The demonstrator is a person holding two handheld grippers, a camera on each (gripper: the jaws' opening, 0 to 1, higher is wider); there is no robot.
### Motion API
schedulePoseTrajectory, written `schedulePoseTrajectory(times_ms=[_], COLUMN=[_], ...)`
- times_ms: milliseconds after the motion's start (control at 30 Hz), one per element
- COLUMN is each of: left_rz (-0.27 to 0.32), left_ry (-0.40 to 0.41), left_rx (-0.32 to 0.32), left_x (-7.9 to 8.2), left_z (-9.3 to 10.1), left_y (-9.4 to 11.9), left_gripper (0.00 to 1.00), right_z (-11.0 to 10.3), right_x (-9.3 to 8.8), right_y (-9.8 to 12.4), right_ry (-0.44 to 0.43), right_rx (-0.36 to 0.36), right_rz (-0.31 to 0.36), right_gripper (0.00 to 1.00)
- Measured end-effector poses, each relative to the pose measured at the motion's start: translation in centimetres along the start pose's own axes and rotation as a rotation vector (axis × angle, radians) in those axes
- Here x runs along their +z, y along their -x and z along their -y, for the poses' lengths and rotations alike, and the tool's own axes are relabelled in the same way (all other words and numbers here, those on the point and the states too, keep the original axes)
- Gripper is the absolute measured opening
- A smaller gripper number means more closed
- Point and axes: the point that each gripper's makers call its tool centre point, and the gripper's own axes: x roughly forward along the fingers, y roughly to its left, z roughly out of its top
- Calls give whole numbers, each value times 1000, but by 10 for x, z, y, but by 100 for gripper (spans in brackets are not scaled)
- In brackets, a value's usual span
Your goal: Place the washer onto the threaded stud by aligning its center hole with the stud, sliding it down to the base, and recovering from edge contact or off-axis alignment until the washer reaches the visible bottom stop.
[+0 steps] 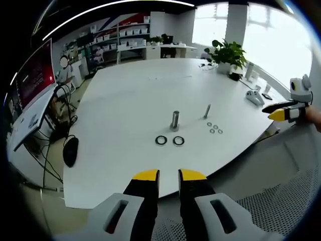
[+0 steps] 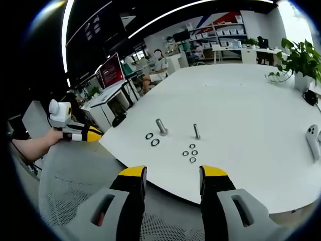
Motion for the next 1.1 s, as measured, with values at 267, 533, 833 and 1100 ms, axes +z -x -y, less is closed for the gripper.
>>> schedulePoseTrajectory(times_ms=[267, 533, 833, 1100], left_rz=[-2, -4, -7, -1], left_ry=[-2, -7, -8, -5], left_rx=[3, 0, 2, 0], left_x=[0, -1, -1, 0], left_z=[0, 1, 1, 2], left_y=[0, 0, 0, 1], left_gripper=[13, 13, 13, 13], right_z=[0, 3, 14, 13], right_x=[0, -2, -2, 4], right_y=[1, 1, 4, 5], right_ry=[-7, -20, -34, -23], right_rx=[-3, -16, -71, -62], right_rz=[5, -1, 9, 39], right_gripper=[46, 48, 49, 49])
